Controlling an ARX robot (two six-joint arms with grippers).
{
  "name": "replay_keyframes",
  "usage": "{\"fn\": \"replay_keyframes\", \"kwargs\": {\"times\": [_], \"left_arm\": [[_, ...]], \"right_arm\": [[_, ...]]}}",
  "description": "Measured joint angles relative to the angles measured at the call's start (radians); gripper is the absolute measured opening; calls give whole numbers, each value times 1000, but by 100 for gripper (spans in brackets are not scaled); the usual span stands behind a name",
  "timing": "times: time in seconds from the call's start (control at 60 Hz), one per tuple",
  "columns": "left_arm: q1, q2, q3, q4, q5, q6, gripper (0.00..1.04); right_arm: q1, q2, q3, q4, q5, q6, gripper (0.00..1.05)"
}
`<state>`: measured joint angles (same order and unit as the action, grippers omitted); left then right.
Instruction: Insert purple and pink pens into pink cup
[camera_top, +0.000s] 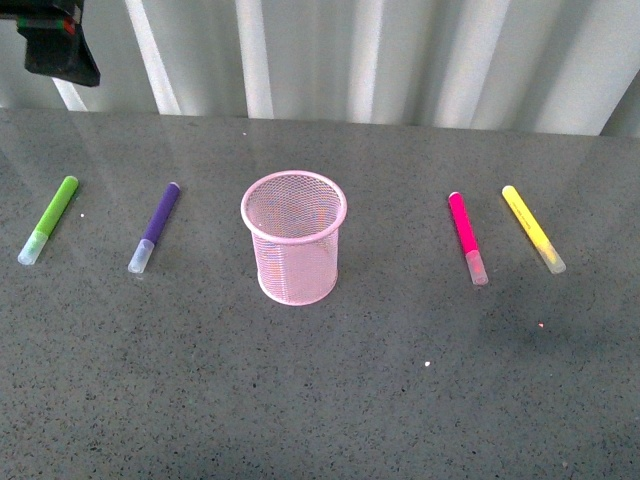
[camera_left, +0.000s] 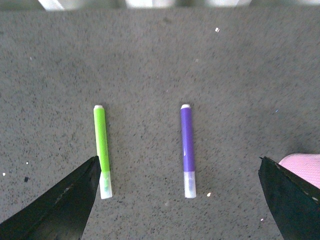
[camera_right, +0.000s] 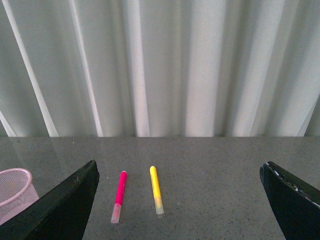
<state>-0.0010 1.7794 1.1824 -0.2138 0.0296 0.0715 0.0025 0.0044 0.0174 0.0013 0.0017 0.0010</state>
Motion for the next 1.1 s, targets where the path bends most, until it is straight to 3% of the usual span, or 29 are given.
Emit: {"fn": "replay_keyframes", "kwargs": {"times": [0.516, 1.099], "left_arm": [[-48, 280, 95, 45, 23, 9, 98], [-61, 509, 279, 45, -31, 33, 98]], "right_arm": [[0, 0, 0, 0, 0, 0, 98], [0, 0, 0, 0, 0, 0, 98]]}}
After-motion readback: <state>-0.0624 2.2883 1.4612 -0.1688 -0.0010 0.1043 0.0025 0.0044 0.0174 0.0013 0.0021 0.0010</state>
